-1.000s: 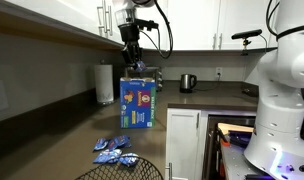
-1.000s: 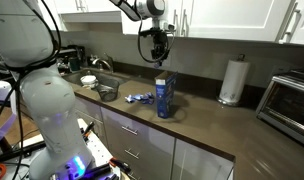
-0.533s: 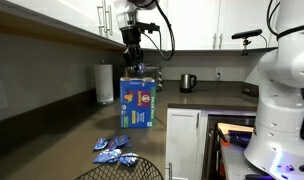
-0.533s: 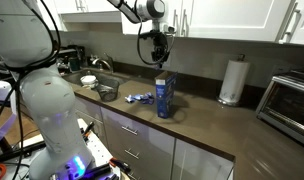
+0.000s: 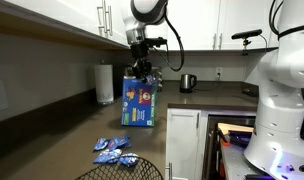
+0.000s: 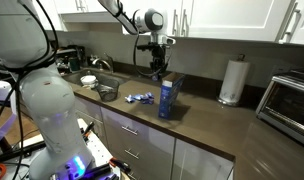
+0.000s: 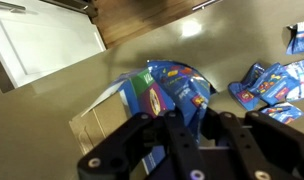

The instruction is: Put a blue packet in the box

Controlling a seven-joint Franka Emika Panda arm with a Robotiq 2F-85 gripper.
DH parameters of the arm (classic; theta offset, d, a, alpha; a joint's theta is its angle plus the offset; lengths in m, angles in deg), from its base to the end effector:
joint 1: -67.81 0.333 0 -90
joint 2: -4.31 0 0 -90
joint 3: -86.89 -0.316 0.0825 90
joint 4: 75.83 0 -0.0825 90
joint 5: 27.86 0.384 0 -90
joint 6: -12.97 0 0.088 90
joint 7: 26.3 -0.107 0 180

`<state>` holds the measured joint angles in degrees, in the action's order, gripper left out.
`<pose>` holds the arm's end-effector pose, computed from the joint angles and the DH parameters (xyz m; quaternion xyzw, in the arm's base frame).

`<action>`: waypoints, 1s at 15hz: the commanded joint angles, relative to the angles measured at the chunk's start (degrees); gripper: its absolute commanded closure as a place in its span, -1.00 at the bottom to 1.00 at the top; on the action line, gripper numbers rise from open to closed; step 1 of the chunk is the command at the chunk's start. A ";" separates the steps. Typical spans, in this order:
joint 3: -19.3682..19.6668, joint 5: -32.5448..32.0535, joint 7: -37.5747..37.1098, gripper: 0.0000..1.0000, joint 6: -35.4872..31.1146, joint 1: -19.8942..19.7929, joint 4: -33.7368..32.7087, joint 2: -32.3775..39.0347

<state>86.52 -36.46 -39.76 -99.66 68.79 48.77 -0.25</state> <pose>0.5048 0.0022 0.4169 0.9930 -0.0719 -0.0552 0.0752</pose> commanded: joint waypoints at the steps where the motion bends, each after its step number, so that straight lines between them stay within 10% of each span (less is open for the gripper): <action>1: -0.26 -1.90 -0.19 0.95 -2.86 -0.55 3.21 -2.29; 15: -0.44 -4.96 0.20 0.82 -6.26 -0.48 3.22 -1.36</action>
<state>86.51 -41.51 -39.64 -106.06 68.76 52.10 -1.61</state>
